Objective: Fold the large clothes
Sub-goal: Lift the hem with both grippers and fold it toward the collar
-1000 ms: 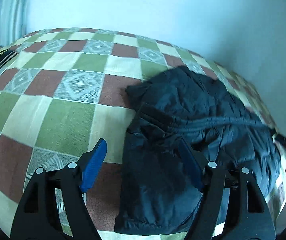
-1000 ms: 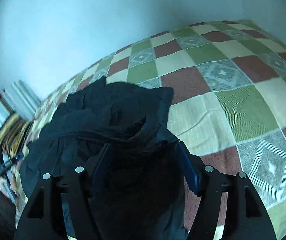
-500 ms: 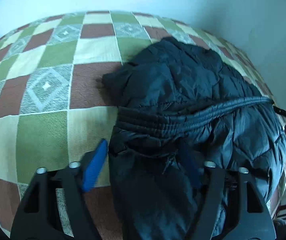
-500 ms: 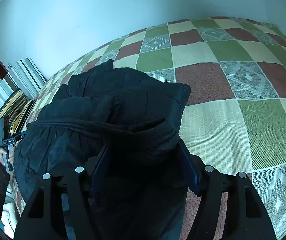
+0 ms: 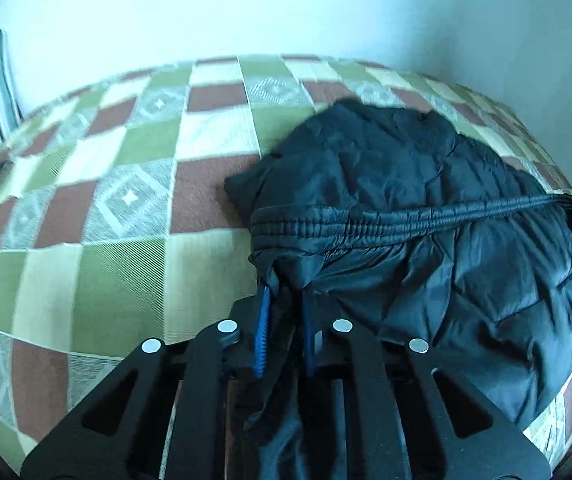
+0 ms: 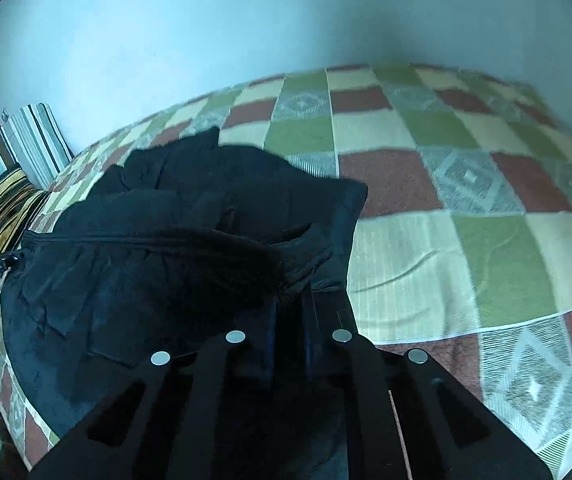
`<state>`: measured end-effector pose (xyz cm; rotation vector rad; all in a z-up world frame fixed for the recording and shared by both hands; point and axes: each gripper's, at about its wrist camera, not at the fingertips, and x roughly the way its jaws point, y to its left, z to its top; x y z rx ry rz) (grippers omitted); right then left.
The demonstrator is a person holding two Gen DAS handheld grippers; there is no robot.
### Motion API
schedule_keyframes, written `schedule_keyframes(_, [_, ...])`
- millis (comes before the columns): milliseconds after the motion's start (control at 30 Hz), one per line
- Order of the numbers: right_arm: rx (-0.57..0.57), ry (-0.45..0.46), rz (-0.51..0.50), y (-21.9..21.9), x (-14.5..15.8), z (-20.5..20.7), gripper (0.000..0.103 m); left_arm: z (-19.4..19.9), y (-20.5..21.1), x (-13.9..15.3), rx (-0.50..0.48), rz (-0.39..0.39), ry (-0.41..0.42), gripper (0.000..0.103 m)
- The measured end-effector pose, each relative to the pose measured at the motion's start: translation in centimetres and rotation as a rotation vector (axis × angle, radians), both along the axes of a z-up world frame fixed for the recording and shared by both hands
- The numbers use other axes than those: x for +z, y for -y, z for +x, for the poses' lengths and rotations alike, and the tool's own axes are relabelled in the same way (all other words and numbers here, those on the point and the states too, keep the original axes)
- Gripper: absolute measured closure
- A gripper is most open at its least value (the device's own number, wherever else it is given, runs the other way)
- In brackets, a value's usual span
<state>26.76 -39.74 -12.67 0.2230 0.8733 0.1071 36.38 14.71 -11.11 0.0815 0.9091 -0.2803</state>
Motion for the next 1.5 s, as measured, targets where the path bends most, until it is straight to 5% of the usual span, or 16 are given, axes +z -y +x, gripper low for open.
schedule_keyframes(267, [-0.038,0.148,-0.032,0.1,5.2,-0.1,0.094,-0.5,0.8,6.0,0.040,0.003,0.169,0.090])
schedule_keyframes(600, [-0.121,0.183,-0.057,1.2,7.4,10.2,0.094,9.0,4.0,7.9,0.150,0.067,0.233,0.091])
schedule_keyframes(967, [-0.164,-0.016,-0.101,0.7,-0.9,20.7,0.094,18.9,5.8,-0.1,0.228,0.189,0.105,0.092])
schedule_keyframes(1200, [-0.157,-0.110,-0.104,0.6,-5.7,22.5,0.093,20.5,6.3,-4.8,0.229,0.232,0.042,0.091])
schedule_keyframes(1500, [-0.166,-0.107,-0.117,0.3,-6.9,22.7,0.090,21.1,6.2,-7.5,0.244,0.213,0.035,0.090])
